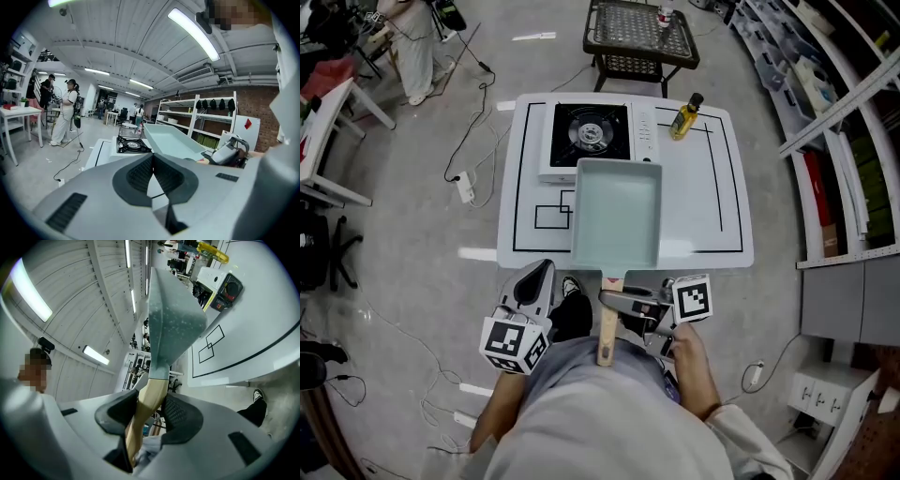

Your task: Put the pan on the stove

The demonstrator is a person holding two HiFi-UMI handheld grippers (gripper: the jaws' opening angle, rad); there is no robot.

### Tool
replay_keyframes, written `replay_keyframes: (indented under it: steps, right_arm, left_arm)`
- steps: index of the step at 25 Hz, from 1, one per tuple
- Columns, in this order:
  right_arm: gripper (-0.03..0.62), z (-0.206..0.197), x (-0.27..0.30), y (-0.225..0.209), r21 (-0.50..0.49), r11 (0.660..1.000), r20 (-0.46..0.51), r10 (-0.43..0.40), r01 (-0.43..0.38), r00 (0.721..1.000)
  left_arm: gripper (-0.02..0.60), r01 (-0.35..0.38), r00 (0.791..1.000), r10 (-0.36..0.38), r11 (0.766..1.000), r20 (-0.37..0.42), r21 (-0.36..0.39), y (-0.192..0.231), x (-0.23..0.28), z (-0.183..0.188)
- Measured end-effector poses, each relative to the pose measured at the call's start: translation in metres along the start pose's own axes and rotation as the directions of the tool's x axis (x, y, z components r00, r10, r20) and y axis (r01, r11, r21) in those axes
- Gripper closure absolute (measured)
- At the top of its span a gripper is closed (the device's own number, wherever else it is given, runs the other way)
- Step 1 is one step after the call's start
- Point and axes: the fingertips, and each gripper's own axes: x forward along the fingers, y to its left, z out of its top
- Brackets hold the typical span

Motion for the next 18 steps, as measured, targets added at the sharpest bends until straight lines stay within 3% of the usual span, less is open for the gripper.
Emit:
replay_keyframes:
  steps: [9,18]
  right_arm:
    - [0.427,0.047,0.039,-0.004,-0.01,1.0,0.003,-0.004,0.004,1.0]
    - [0.425,0.073,0.066,-0.008,-0.019,1.0,0.023,-0.023,0.024,0.999]
  left_arm:
    - [0.575,0.016,0.999,-0.016,1.0,0.028,-0.004,0.052,0.031,0.028]
    - [0.575,0.056,0.998,-0.055,0.998,0.042,-0.033,0.082,0.047,0.033]
